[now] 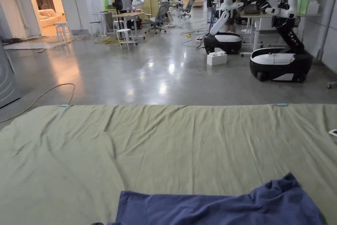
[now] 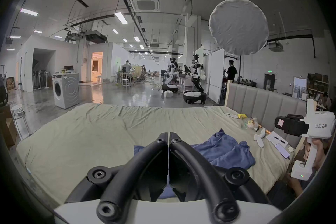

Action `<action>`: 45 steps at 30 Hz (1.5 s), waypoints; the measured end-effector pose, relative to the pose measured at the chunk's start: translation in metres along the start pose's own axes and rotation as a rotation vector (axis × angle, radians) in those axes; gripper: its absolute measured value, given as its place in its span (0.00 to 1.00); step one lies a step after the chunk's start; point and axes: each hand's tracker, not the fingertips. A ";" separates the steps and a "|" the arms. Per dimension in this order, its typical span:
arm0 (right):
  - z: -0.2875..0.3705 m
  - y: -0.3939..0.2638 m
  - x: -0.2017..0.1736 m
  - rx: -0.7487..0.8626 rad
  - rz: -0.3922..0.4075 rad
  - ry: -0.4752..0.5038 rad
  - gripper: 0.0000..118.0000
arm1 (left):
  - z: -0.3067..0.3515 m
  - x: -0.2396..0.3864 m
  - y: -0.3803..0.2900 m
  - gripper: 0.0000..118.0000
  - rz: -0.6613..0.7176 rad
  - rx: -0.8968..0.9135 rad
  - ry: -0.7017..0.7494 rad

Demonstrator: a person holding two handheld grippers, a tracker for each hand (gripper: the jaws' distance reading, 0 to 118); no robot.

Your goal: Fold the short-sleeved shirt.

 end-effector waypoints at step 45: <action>-0.166 -0.178 0.137 -0.609 -0.167 -0.330 0.12 | -0.189 -0.074 -0.209 0.05 0.090 -0.812 0.108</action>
